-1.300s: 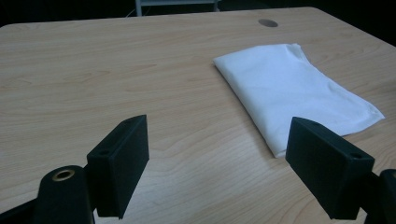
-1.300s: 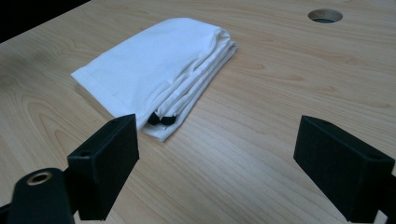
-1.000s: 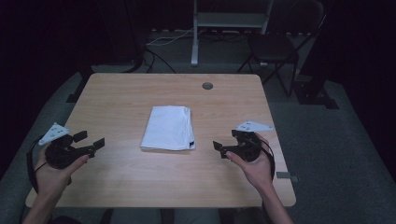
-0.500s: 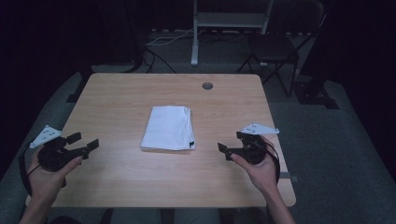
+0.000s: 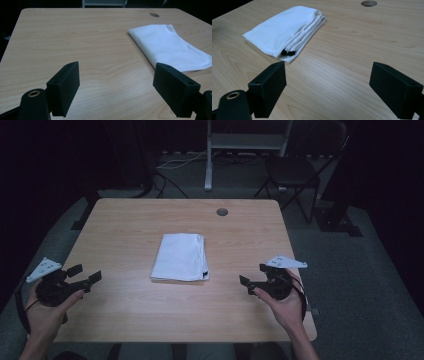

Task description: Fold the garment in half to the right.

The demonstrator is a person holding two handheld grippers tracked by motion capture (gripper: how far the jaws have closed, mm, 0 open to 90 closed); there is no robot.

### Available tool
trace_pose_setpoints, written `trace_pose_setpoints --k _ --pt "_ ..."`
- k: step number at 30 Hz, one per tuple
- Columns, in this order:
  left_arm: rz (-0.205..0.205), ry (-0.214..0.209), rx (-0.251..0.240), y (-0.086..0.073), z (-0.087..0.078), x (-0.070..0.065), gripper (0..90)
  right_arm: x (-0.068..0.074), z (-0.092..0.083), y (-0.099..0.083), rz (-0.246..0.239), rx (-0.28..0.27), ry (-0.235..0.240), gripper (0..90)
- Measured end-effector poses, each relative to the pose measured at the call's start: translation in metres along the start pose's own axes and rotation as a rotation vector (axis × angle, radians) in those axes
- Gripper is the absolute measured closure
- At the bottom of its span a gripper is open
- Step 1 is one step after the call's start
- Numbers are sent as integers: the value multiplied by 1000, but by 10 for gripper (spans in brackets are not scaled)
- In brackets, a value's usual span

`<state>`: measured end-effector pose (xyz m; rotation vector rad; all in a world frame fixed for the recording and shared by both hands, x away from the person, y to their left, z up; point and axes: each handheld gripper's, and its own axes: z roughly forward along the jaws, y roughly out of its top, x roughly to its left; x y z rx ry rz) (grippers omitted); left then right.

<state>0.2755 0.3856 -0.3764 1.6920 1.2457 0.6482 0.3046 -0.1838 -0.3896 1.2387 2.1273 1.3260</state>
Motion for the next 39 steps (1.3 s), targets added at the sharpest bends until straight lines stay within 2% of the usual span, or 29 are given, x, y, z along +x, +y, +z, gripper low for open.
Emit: trace_pose_setpoints --k 25,39 --pt "-20 20 1 -18 -5 15 211 -15 -11 -24 41 12 -29 132" --pt "-34 40 22 -30 -5 26 212 -21 -11 -37 63 24 -38 132"
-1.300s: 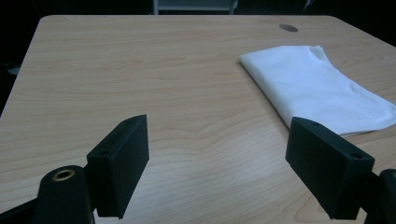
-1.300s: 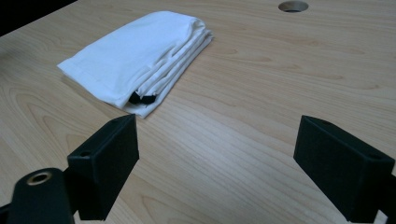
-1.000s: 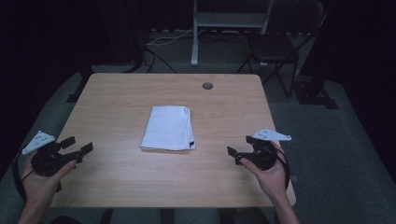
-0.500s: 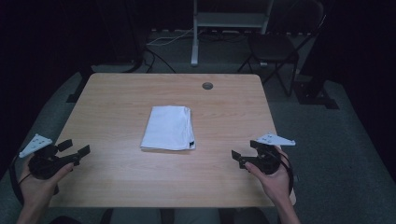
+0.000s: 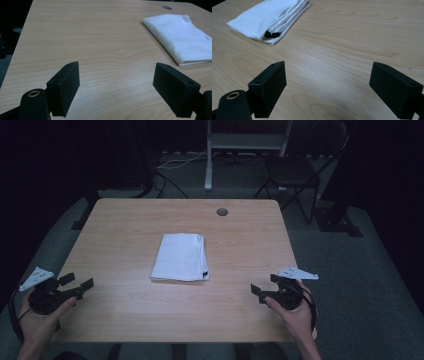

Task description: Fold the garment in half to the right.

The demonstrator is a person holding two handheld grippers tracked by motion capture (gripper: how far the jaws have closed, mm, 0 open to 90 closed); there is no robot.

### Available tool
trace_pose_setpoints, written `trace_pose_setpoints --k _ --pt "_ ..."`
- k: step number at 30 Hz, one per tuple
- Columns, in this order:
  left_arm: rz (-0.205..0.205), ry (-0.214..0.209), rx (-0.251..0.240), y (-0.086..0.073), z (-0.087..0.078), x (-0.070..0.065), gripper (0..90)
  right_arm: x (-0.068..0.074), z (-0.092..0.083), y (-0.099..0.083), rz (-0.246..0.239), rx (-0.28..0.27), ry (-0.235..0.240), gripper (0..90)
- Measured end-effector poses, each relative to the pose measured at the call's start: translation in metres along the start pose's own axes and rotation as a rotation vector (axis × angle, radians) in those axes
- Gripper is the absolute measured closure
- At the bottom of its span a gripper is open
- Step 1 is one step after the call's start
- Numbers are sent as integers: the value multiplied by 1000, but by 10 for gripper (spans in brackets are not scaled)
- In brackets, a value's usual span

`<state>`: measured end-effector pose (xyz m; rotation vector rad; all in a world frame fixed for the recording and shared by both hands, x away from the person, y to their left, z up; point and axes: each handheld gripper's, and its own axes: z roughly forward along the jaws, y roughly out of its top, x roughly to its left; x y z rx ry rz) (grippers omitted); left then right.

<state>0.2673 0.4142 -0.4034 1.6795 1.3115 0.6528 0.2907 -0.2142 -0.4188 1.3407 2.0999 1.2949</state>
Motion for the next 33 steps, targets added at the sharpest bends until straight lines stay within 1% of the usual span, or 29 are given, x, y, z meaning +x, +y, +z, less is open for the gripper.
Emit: trace_pose_setpoints --k 2,6,10,15,29,33 --pt "2 2 6 -1 0 2 212 -1 -1 -1 7 0 -3 132" --pt "-8 5 -3 -3 0 4 212 -3 -1 -2 13 -4 -7 132" --pt "-7 4 -2 -4 0 5 212 -5 0 -5 14 5 -8 132" --pt "-12 5 -1 -5 3 7 212 -7 2 -8 22 9 -9 132" --pt "-8 15 5 -9 10 11 212 -14 5 -16 36 19 -25 132" --pt "-16 14 5 -10 11 13 211 -16 6 -17 44 19 -28 132"
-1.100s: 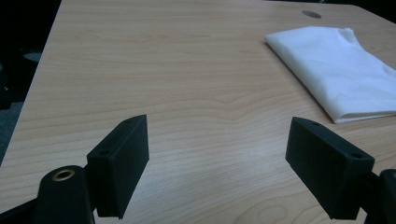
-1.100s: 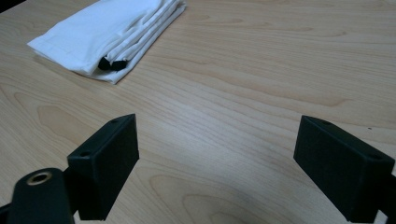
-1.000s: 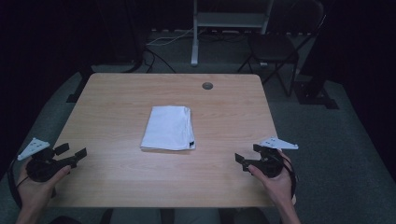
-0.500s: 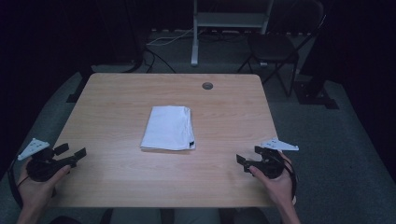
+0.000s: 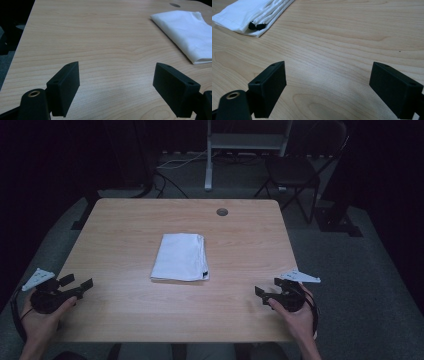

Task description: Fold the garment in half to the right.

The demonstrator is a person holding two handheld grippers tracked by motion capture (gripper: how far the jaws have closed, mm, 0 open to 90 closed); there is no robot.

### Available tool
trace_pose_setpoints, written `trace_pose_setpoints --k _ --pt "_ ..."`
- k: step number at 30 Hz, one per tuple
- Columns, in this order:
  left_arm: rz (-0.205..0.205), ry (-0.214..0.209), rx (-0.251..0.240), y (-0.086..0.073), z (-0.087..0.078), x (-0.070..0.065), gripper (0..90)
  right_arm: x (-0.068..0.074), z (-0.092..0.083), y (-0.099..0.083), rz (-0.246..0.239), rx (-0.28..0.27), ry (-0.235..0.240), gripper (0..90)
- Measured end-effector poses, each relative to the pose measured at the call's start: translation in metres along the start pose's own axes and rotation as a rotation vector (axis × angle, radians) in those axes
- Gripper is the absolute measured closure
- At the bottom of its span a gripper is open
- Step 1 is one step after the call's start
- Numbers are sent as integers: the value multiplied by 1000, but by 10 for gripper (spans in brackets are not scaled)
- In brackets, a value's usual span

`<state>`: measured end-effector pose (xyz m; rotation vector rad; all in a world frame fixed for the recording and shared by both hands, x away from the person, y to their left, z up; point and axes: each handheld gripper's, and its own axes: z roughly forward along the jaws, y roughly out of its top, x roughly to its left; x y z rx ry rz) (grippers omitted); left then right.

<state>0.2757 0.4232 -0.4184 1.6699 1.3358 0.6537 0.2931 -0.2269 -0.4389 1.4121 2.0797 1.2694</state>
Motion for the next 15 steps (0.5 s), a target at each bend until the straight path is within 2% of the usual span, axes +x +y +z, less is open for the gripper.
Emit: trace_pose_setpoints --k 15 --pt "17 9 15 -4 6 -1 212 -2 3 -4 6 -4 -6 132"
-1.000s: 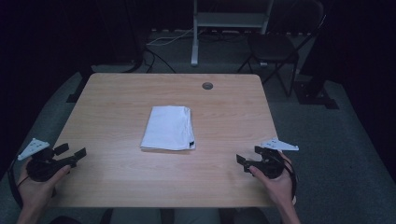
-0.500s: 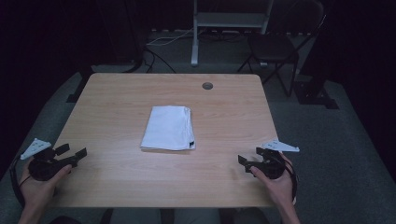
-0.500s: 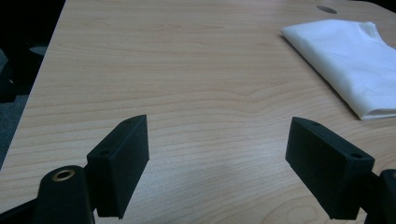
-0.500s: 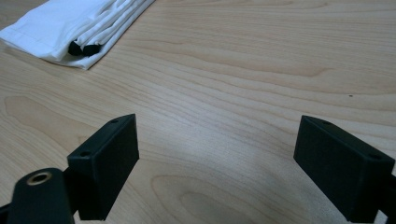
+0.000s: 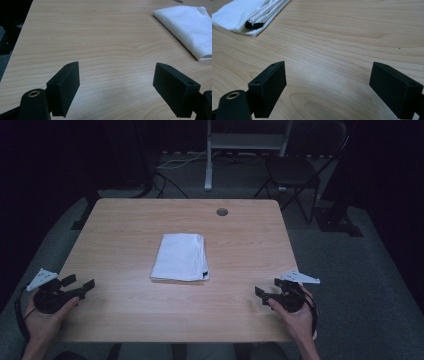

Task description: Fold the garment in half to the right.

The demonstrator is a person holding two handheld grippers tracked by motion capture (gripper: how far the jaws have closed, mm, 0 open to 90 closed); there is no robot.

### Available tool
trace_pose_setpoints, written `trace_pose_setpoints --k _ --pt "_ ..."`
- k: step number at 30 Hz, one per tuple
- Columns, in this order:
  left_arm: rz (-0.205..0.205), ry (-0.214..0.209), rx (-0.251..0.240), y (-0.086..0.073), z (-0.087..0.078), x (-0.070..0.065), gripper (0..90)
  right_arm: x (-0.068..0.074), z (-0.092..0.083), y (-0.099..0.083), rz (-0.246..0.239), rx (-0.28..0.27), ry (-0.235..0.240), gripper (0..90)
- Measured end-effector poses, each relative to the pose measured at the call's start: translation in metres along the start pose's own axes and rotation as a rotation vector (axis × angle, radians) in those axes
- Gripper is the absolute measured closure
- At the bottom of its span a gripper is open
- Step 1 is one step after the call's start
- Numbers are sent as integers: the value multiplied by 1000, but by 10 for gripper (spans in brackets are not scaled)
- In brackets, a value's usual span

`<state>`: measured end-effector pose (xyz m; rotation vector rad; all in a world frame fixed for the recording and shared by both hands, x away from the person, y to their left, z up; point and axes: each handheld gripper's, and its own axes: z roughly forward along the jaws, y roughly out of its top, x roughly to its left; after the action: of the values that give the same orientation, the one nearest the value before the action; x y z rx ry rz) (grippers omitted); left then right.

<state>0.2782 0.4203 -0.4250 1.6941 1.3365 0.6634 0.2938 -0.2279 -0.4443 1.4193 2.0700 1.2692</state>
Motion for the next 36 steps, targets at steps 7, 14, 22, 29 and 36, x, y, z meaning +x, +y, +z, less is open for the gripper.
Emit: trace_pose_setpoints --k 7,14,22,29,36 --pt "2 2 1 -1 1 0 212 0 0 0 5 -6 -1 132" --pt "7 3 11 -3 3 0 212 -1 0 0 11 -4 1 132" --pt "11 7 16 -4 5 0 211 -1 0 0 14 -5 4 131" --pt "12 5 23 -6 8 0 212 -1 0 0 14 -3 4 131" --pt "17 6 30 -7 9 1 212 -1 0 0 17 -4 6 131"
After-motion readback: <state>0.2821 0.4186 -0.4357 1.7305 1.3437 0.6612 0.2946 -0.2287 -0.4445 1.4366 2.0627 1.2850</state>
